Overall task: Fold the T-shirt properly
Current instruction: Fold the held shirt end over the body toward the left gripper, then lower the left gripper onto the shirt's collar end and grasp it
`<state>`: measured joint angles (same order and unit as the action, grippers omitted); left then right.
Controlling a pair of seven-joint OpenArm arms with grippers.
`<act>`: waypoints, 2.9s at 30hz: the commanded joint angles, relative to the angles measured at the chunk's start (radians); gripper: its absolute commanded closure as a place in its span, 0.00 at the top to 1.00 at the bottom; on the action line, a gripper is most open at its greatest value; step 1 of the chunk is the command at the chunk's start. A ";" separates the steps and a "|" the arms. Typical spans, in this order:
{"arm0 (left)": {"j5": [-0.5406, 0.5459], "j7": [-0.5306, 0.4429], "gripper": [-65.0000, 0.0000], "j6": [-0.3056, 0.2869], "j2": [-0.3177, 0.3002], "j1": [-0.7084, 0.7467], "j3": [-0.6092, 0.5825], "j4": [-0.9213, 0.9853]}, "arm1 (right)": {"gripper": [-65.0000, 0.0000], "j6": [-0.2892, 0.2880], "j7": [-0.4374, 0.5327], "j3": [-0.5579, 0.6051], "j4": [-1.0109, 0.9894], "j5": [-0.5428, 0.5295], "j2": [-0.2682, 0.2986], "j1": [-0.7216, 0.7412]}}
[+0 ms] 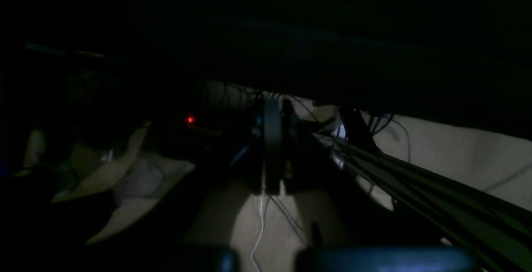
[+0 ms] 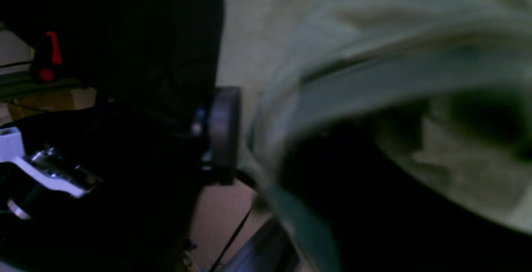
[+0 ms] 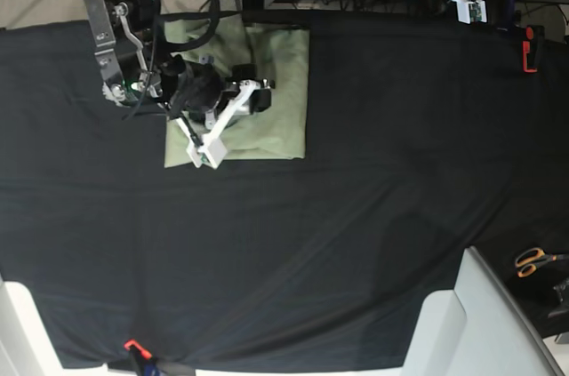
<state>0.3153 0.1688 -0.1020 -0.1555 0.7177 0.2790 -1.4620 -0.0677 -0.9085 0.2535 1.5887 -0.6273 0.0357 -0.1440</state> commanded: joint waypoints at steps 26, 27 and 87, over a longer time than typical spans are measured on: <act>0.002 -0.016 0.00 0.002 -0.008 0.013 0.007 -0.013 | 0.35 -0.002 -0.226 0.148 0.048 -0.015 -0.059 0.205; 0.002 -0.016 0.00 0.002 -0.008 0.013 0.007 -0.015 | 0.33 -0.002 -0.234 0.145 0.066 -0.015 -0.033 0.202; 0.459 0.223 1.00 -0.170 -0.022 -0.306 -0.295 -0.069 | 0.00 -0.008 0.068 -0.078 0.321 -0.012 0.289 -0.217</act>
<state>0.7624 0.4122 -0.2676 -0.1680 0.4194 -0.0227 -1.5146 -0.0708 -0.8558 0.1806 1.8942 -0.6285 0.3122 -0.3641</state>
